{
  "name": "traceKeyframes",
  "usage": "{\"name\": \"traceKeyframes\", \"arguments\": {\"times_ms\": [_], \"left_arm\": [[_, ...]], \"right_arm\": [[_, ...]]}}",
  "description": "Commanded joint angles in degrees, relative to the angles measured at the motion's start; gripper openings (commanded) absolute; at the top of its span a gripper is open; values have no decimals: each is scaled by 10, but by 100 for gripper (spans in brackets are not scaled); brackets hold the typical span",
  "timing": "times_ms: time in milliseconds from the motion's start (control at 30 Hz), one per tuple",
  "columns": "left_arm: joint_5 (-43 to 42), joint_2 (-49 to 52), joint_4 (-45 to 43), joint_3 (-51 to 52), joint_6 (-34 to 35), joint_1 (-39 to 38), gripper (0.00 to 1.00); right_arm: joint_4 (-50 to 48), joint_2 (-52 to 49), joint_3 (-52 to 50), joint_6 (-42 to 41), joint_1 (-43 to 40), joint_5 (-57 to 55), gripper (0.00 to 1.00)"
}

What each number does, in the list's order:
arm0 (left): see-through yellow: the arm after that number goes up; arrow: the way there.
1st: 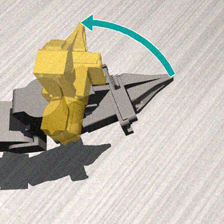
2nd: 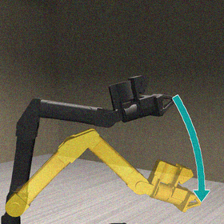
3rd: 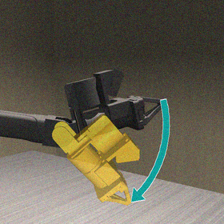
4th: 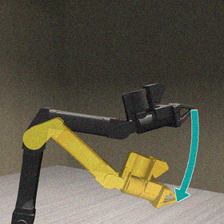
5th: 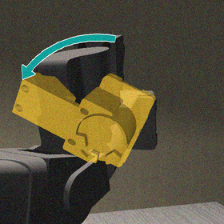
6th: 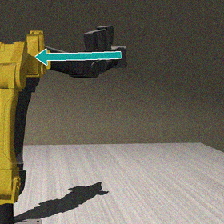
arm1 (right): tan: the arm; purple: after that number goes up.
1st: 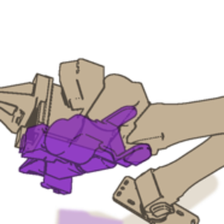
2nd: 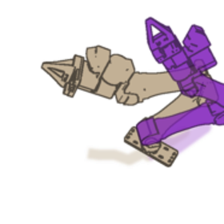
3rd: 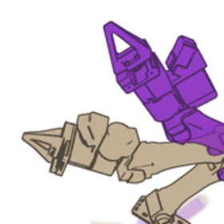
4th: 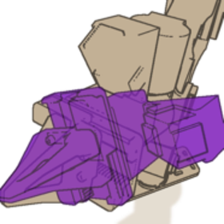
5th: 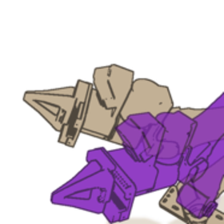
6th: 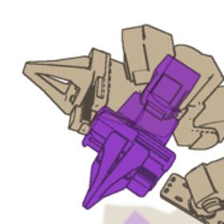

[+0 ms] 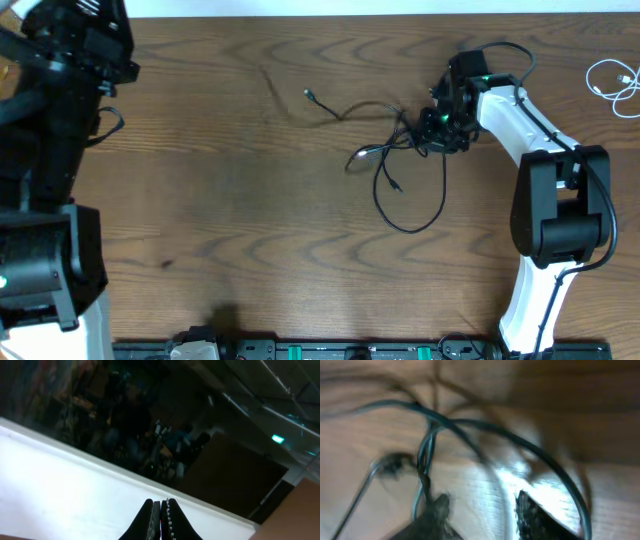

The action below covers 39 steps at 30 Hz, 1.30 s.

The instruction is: Untangle cables

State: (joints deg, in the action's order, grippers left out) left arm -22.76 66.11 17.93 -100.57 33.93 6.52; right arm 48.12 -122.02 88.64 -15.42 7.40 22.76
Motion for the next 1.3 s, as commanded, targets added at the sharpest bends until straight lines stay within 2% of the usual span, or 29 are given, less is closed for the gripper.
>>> {"name": "traceKeyframes", "arguments": {"times_ms": [0,233,467,667,833,933,1000,1033,1267], "left_arm": [[21,-3,-5,-11,-16,27,7],[36,-4,22,-17,-31,65,8],[-44,28,162,-17,-70,57,7],[-60,96,278,-17,-166,-35,7],[-59,180,343,-17,-238,-129,9],[-60,240,373,-17,-282,-178,17],[-60,277,386,-17,-309,-204,17],[-59,299,391,-17,-325,-219,21],[-29,411,426,-14,-395,-293,29]], "right_arm": [[21,-2,-3,67,-5,45,49],[51,0,4,92,-24,61,54],[55,68,21,108,-25,76,56],[39,131,25,73,-33,45,69],[48,140,25,73,-45,42,69],[57,140,25,75,-51,41,69],[57,140,25,78,-54,41,69],[57,140,25,78,-55,41,69],[58,140,25,78,-56,28,71]]}}
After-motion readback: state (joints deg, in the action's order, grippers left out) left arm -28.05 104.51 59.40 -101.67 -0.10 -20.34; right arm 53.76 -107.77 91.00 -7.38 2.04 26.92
